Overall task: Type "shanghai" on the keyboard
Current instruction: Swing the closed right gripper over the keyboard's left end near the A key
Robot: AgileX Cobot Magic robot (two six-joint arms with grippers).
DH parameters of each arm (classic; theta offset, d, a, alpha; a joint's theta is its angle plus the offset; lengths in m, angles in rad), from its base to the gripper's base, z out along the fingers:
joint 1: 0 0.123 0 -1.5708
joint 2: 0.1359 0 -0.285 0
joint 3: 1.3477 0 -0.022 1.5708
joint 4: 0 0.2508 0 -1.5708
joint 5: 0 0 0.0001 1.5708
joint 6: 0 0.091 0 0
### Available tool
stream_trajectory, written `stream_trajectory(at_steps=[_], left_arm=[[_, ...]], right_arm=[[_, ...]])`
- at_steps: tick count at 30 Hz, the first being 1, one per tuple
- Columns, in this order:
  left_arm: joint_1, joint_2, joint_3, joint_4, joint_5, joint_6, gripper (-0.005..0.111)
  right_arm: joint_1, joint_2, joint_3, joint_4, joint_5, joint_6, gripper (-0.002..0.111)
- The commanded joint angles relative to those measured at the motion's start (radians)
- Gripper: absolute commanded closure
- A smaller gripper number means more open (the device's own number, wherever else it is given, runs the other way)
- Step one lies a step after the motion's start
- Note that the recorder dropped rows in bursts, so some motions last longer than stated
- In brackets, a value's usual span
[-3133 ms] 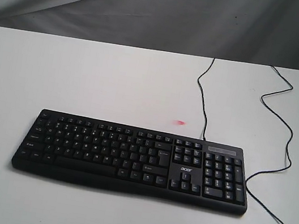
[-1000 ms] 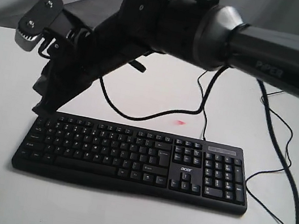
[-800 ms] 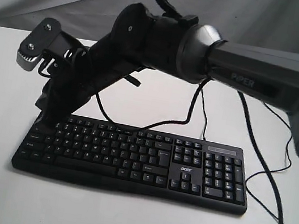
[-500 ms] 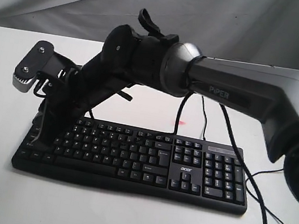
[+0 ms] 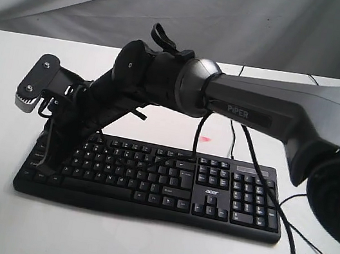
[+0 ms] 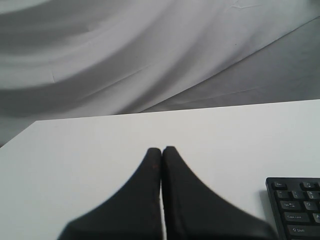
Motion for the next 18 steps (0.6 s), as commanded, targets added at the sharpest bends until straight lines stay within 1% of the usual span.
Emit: stream_trajectory(at_steps=[1,18], left_arm=[[-0.004,0.003,0.005,-0.001,-0.005,-0.003,0.106],[-0.004,0.003,0.005,-0.001,-0.005,-0.003,0.106]], right_arm=[[0.004,0.004,-0.002,0.009,-0.010,-0.017,0.108],[0.000,0.066,-0.002,-0.021,-0.097,-0.038,0.108]])
